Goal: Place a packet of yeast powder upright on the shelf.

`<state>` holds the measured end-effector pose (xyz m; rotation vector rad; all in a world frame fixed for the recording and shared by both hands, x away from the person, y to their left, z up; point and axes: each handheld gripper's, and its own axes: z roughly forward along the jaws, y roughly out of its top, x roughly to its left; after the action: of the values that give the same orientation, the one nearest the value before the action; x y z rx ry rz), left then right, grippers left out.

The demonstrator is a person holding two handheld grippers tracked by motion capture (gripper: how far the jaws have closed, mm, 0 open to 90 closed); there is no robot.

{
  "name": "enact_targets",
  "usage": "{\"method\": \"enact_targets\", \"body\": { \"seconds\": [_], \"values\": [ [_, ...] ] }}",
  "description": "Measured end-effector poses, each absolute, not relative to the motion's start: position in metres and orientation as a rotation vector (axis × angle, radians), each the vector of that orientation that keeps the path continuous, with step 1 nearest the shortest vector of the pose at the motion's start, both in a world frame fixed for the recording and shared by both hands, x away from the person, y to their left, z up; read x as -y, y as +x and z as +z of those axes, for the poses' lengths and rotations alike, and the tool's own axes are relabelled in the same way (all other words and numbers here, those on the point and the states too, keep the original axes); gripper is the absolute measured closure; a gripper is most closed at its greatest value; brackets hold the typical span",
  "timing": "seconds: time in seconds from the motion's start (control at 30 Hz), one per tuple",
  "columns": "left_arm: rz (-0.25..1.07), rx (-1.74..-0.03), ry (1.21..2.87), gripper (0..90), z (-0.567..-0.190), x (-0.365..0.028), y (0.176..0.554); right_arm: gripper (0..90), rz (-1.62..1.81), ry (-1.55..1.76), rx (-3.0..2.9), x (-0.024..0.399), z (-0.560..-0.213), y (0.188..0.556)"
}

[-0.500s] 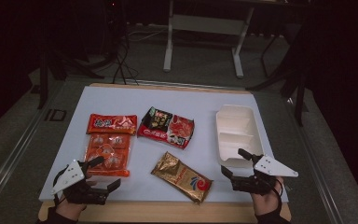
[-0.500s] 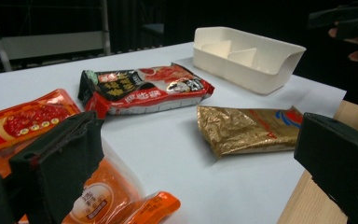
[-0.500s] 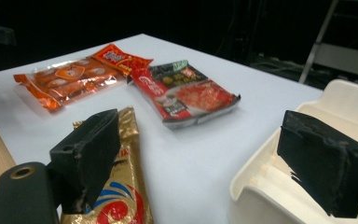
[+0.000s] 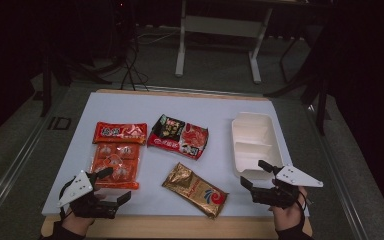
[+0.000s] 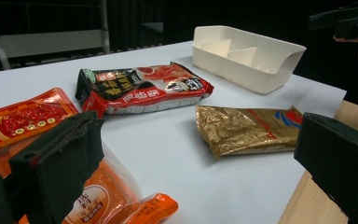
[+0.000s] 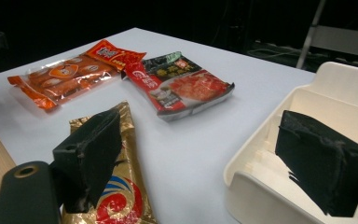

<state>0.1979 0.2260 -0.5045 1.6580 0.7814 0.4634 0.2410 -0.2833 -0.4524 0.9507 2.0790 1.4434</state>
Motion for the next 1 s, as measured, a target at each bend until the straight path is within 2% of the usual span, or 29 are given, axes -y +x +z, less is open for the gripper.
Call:
{"method": "enact_targets", "body": {
  "seconds": [1.0],
  "values": [
    [0.420,-0.777,1.675,1.0,-0.508,-0.225,0.199,10.3,1.371,0.799,-2.307,0.238,-0.435,0.246]
  ]
}}
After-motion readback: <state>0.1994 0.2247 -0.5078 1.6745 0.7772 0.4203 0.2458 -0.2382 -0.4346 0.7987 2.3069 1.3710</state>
